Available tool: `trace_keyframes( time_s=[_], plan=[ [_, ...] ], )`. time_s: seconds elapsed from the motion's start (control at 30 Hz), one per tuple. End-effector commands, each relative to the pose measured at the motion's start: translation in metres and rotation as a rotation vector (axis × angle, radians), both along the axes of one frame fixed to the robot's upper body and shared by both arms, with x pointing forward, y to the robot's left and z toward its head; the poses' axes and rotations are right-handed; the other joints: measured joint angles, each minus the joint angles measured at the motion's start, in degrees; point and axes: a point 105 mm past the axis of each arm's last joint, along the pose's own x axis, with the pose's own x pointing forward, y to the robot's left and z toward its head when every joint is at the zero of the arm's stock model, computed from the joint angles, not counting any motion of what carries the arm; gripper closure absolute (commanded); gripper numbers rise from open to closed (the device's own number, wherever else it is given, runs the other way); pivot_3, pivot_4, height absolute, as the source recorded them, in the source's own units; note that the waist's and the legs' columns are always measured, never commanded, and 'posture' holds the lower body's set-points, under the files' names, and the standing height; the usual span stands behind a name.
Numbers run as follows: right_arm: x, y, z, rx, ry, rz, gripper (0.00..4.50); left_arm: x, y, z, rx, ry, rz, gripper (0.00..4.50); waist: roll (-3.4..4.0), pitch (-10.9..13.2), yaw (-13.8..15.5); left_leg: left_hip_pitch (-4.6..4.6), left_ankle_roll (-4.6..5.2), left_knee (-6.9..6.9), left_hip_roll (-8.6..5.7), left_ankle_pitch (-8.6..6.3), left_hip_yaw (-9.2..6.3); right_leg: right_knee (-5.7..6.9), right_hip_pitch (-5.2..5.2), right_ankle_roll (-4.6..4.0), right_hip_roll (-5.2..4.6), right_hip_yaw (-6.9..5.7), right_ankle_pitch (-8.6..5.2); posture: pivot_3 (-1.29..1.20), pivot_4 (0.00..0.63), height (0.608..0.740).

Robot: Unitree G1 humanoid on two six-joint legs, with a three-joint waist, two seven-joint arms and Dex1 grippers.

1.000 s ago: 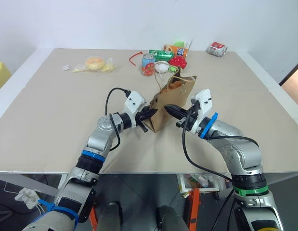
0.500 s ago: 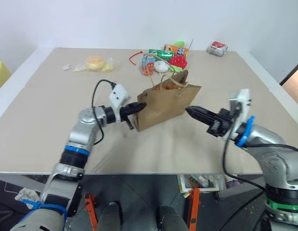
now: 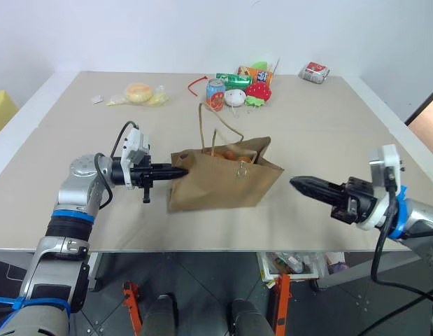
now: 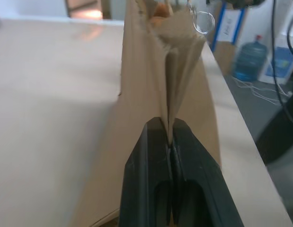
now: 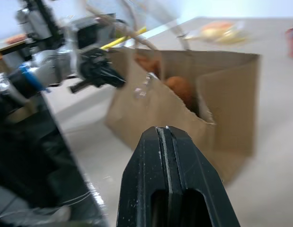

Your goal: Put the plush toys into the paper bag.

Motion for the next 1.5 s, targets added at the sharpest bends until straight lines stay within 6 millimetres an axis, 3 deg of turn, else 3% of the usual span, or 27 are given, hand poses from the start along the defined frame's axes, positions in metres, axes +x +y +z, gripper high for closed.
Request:
trace_keyframes(
  time_s=[0.03,0.3,0.33,0.4,0.5,0.53,0.6,0.8,1.0,1.1,1.33,1.5],
  plan=[
    [-0.024,0.035,-0.009,-0.048,0.022,0.151,4.5,0.015,0.001,-0.001,0.046,-0.099,0.027,4.45,0.0,0.0,0.01,0.01,0.0,0.0,0.0,0.0,0.0,0.0,0.0,0.0,0.0,-0.01,0.0,0.0,0.15,0.74],
    [-0.032,0.039,-0.019,-0.114,0.041,0.179,4.5,0.03,0.0,0.009,0.044,-0.17,0.055,4.45,-0.02,0.0,0.14,-0.05,0.0,0.04,0.0,0.0,0.0,-0.01,0.0,0.02,-0.02,-0.02,-0.01,0.0,0.15,0.74],
    [-0.032,0.038,-0.019,-0.116,0.04,0.173,4.5,0.03,0.0,0.009,0.043,-0.159,0.057,4.05,-0.02,0.0,0.15,-0.05,0.01,0.04,0.0,0.0,0.0,-0.01,-0.01,0.02,-0.02,-0.02,-0.01,0.0,0.15,0.74],
    [-0.03,0.037,-0.019,-0.116,0.039,0.165,4.5,0.028,-0.001,0.007,0.037,-0.106,0.03,3.72,-0.02,0.0,0.15,-0.04,0.0,0.04,0.0,0.0,0.0,0.0,-0.01,0.02,-0.01,-0.03,-0.01,0.0,0.15,0.74],
    [-0.028,0.036,-0.02,-0.119,0.038,0.159,4.5,0.025,-0.004,0.008,0.017,-0.094,0.007,2.87,-0.02,0.0,0.14,-0.04,0.01,0.04,0.01,0.0,-0.01,0.0,-0.01,0.01,0.0,-0.03,0.0,0.0,0.15,0.74],
    [-0.027,0.035,-0.02,-0.119,0.038,0.155,4.5,0.026,-0.004,0.011,0.006,-0.11,0.021,2.75,-0.02,0.0,0.13,-0.04,0.01,0.03,0.01,0.0,-0.01,0.0,-0.01,0.02,0.0,-0.03,0.0,0.0,0.15,0.74],
    [-0.025,0.033,-0.019,-0.115,0.037,0.149,4.5,0.031,-0.002,0.024,-0.041,-0.135,0.066,2.06,-0.02,0.0,0.12,-0.04,0.0,0.03,0.01,0.0,-0.01,0.0,-0.01,0.03,0.0,-0.03,-0.01,0.0,0.15,0.74],
    [-0.016,0.024,-0.011,-0.073,0.028,0.125,4.5,0.03,0.009,0.077,-0.238,0.046,0.104,2.06,-0.07,0.03,0.09,-0.06,0.01,0.04,0.01,0.01,-0.02,0.01,-0.01,0.07,0.0,-0.03,0.01,0.0,0.15,0.74],
    [0.0,0.003,-0.006,-0.042,0.032,0.057,4.5,0.003,0.02,0.1,-0.279,0.176,0.119,2.06,-0.1,0.05,-0.06,-0.04,0.01,0.03,0.02,0.01,-0.05,0.03,0.0,0.09,0.02,-0.03,-0.01,0.0,0.15,0.74],
    [0.009,-0.011,-0.006,-0.071,0.026,0.008,4.5,-0.007,0.035,0.094,-0.237,0.186,0.198,2.06,-0.1,0.05,-0.04,-0.02,0.01,0.01,0.02,0.01,-0.07,0.06,0.01,0.11,0.03,-0.04,-0.06,0.0,0.15,0.74],
    [0.017,-0.035,0.013,-0.105,-0.049,-0.058,4.5,-0.033,0.094,0.056,-0.098,0.188,0.531,2.06,-0.09,0.07,-0.64,0.05,0.0,-0.01,0.06,0.01,-0.08,0.14,-0.03,0.0,0.06,-0.07,-0.05,0.0,0.15,0.74],
    [0.012,-0.042,0.022,-0.109,-0.069,-0.069,4.5,-0.049,0.109,0.038,-0.093,0.238,0.628,2.06,-0.26,0.15,-0.44,0.11,-0.03,-0.04,0.08,-0.02,0.13,0.12,-0.02,-0.09,-0.16,-0.12,-0.06,0.0,0.15,0.74]
  ],
)
